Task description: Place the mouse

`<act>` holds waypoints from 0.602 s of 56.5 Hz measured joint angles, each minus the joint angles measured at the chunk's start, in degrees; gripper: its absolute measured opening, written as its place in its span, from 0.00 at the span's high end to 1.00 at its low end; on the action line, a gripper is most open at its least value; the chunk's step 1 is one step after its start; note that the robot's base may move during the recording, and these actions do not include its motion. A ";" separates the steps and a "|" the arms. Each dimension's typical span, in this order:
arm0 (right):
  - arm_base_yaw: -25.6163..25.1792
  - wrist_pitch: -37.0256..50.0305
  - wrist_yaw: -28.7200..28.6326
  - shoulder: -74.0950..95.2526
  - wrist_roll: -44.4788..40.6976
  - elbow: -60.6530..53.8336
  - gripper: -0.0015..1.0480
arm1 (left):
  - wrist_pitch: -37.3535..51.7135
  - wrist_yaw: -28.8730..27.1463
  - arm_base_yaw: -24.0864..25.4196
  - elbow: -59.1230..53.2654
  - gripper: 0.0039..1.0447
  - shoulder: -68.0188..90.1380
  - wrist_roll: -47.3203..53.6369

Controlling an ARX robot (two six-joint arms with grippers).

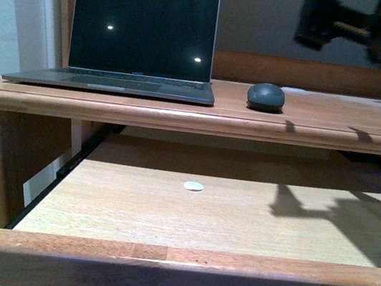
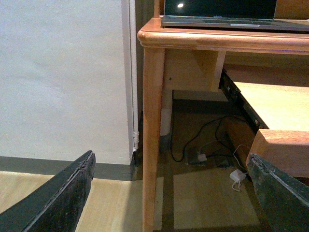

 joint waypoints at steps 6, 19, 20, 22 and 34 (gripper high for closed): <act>-5.99 4.20 -11.98 -9.01 0.42 -14.67 0.07 | 0.00 0.00 0.00 0.00 0.07 0.00 0.00; -17.16 9.84 -30.47 -15.10 -3.08 -31.54 0.07 | 0.00 0.00 0.00 0.00 0.07 0.00 0.00; -17.73 10.21 -31.19 -15.04 -3.30 -32.06 0.07 | 0.00 0.00 0.00 0.00 0.07 0.00 0.00; -19.80 11.39 -33.48 -14.67 -3.96 -33.92 0.07 | 0.00 0.00 0.00 0.00 0.07 0.00 0.00; -21.86 22.14 -35.21 -5.84 -10.29 -38.07 0.07 | 0.00 0.02 0.00 0.00 0.07 0.00 0.00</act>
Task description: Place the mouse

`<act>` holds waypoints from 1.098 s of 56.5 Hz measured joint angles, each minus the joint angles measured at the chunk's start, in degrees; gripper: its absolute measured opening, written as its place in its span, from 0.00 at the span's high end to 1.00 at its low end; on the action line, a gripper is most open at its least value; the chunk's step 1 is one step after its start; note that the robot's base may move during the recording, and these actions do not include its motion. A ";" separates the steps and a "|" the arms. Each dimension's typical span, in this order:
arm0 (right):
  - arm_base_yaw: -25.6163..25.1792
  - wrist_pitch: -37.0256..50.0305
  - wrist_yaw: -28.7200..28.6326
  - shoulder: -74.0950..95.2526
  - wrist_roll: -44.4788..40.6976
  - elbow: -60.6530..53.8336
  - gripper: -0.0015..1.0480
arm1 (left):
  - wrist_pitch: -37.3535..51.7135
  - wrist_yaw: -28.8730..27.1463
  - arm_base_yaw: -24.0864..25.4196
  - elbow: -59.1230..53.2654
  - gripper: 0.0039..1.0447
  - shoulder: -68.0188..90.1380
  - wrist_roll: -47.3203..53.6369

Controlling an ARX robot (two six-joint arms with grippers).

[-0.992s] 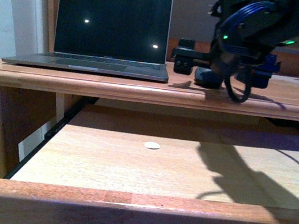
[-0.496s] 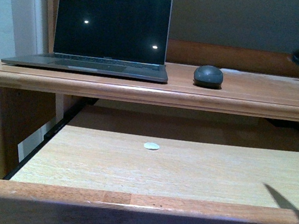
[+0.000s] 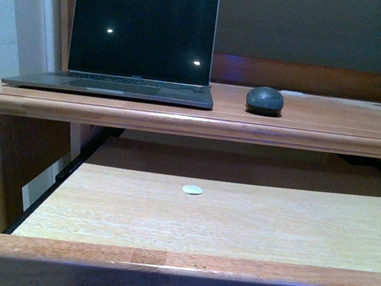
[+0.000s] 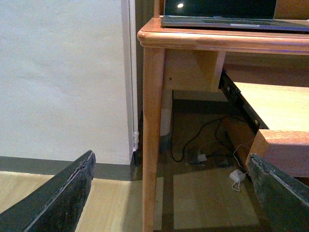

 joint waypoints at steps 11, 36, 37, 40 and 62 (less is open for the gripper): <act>7.26 8.17 10.25 8.72 -0.07 2.62 0.07 | 0.00 -0.02 0.00 0.00 0.07 0.00 0.00; 26.32 15.34 30.36 29.07 0.07 18.43 0.07 | 0.00 -0.02 0.00 0.00 0.07 0.00 0.00; 26.93 15.06 31.43 29.86 0.07 19.56 0.07 | 0.00 -0.02 0.00 0.00 0.07 0.00 0.00; 28.09 14.16 33.68 31.28 0.11 22.10 0.07 | 0.00 -0.02 0.00 0.00 0.07 0.00 0.00; 35.01 4.07 46.29 39.65 3.34 42.21 0.07 | 0.00 -0.02 0.00 0.00 0.07 0.00 0.00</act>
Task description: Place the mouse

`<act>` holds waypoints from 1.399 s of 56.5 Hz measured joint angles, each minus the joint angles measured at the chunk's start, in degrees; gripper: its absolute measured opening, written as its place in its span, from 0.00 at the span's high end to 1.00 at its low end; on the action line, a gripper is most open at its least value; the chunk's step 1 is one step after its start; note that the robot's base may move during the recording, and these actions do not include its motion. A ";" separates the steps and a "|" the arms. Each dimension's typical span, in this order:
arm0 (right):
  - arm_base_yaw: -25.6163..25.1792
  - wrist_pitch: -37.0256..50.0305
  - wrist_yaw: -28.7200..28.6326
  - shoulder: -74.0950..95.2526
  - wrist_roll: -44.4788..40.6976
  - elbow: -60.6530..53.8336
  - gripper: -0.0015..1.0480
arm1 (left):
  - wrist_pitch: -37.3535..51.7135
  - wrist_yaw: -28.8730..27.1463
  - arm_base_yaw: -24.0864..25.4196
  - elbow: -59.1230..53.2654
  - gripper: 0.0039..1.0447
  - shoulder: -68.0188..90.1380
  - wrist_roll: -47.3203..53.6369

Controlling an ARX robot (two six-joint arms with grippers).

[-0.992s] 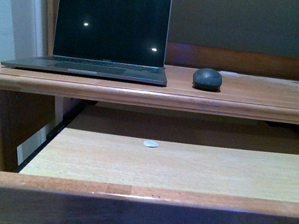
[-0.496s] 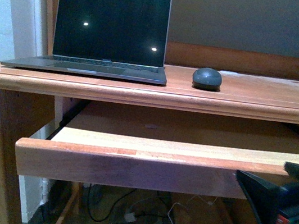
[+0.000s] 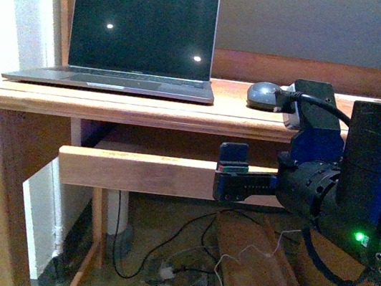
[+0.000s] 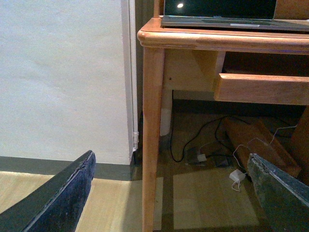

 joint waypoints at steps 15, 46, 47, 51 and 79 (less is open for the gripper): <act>-3.43 3.72 -9.66 -6.32 8.46 -8.66 0.07 | 0.00 0.00 0.00 0.00 0.07 0.00 0.00; -6.69 7.54 -14.75 -9.51 10.21 -16.35 0.07 | 0.00 0.00 0.00 0.00 0.07 0.00 0.00; -6.38 7.41 -14.49 -9.18 10.21 -15.96 0.07 | 0.00 0.00 0.00 0.00 0.07 0.00 0.02; -4.13 6.29 -12.28 -6.97 9.84 -12.92 0.07 | 0.00 0.00 0.00 0.00 0.07 0.00 0.00; 4.61 -2.80 -2.38 5.86 7.32 5.42 0.07 | 0.00 0.00 0.00 0.00 0.07 0.00 0.00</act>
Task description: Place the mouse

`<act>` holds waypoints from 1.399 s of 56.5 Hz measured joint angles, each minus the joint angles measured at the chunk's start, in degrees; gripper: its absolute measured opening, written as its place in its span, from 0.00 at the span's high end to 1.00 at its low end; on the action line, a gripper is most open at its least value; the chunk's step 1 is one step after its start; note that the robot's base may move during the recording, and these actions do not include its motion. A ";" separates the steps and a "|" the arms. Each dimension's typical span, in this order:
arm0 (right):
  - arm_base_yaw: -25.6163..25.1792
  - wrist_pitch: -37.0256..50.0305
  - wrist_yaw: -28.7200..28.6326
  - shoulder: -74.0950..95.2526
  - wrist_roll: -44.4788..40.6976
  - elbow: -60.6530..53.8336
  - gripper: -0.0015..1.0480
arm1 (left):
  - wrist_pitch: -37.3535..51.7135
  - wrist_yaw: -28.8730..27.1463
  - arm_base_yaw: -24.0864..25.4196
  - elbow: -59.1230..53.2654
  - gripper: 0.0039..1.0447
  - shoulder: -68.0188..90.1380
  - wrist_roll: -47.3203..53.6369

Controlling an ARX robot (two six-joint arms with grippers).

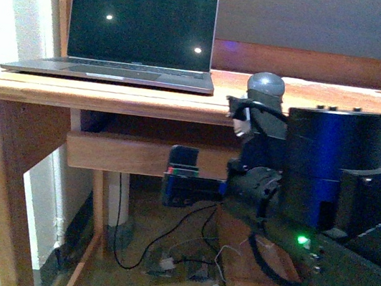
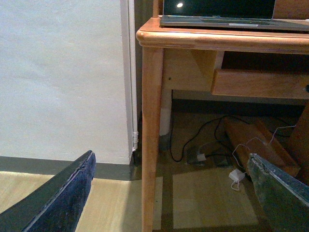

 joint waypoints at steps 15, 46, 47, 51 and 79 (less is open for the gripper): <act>0.55 -0.44 -0.39 -0.55 0.98 0.20 0.07 | 0.00 0.02 0.00 0.00 0.07 0.00 0.02; -7.85 -4.26 -8.46 -54.97 4.07 -46.82 0.07 | 0.00 0.00 0.00 0.00 0.07 0.00 0.00; -8.11 -5.88 -8.46 -57.86 4.44 -48.26 0.07 | 0.00 0.02 0.00 0.00 0.07 0.00 0.02; -8.52 -12.09 -7.85 -68.06 5.57 -52.28 0.07 | 0.00 0.02 0.00 0.00 0.07 0.00 0.00; -18.88 -39.74 12.83 -103.32 -9.79 -57.55 0.84 | 0.00 0.04 0.00 0.00 0.07 -0.04 0.04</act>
